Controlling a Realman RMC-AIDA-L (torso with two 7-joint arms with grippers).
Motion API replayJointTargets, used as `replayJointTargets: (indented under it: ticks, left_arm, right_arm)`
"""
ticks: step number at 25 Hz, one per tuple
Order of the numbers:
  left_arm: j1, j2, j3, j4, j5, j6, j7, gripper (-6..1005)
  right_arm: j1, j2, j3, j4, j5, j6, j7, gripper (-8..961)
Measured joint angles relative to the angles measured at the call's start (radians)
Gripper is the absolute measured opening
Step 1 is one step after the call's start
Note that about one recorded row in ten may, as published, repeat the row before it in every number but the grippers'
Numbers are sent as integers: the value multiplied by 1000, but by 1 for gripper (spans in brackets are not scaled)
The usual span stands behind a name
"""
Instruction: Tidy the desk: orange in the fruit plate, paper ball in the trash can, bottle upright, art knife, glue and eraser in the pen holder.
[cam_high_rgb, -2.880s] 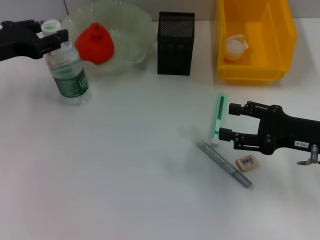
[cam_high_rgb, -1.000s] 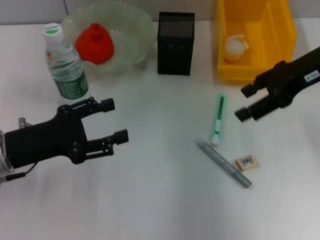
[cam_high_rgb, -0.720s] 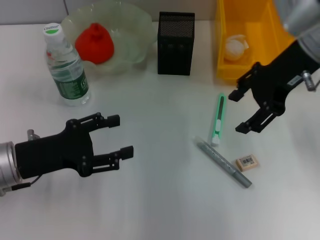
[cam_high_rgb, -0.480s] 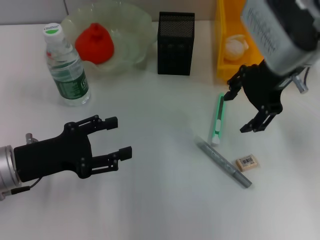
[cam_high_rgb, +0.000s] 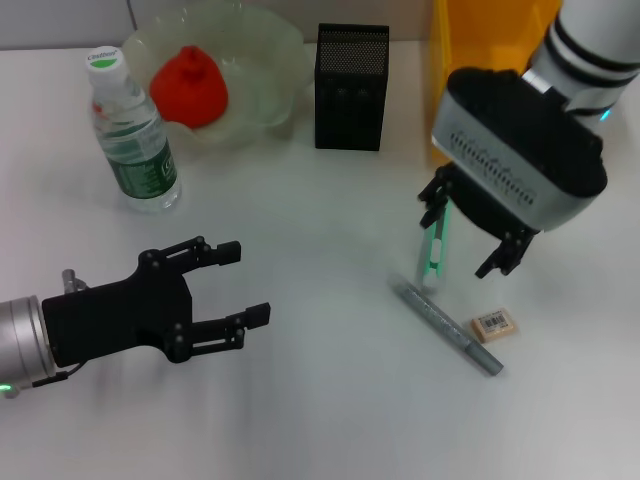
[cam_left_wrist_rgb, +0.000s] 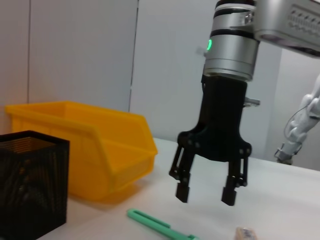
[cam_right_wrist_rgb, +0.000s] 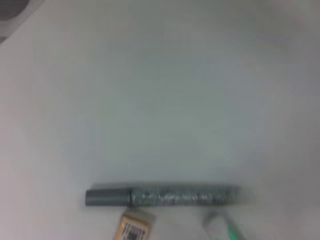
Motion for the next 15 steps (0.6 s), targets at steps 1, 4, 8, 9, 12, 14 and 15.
replayJointTargets:
  ticks: [1, 4, 8, 9, 12, 14, 15]
  left_arm:
    - [-1, 0, -2, 0, 0, -5, 2, 814]
    - [-2, 0, -3, 0, -1, -11, 2, 814]
    - [1, 0, -5, -2, -13, -12, 14, 814]
    - [7, 0, -6, -11, -28, -12, 34, 814]
    - [13, 1, -7, -22, -46, -11, 52, 814]
    - [19, 2, -6, -26, -57, -9, 58, 814]
    - [19, 2, -6, -26, -57, -9, 58, 814]
  right_arm:
    - [1, 0, -17, 8, 14, 10, -16, 800]
    - [7, 0, -71, 39, 42, 50, -53, 799]
    - [11, 2, -147, 82, 60, 118, -74, 788]
    - [12, 2, -161, 94, 63, 133, -81, 784]
    - [12, 3, -202, 127, 88, 189, -111, 772]
    - [13, 4, -220, 141, 96, 208, -119, 764]
    - [13, 4, -220, 141, 96, 208, -119, 761]
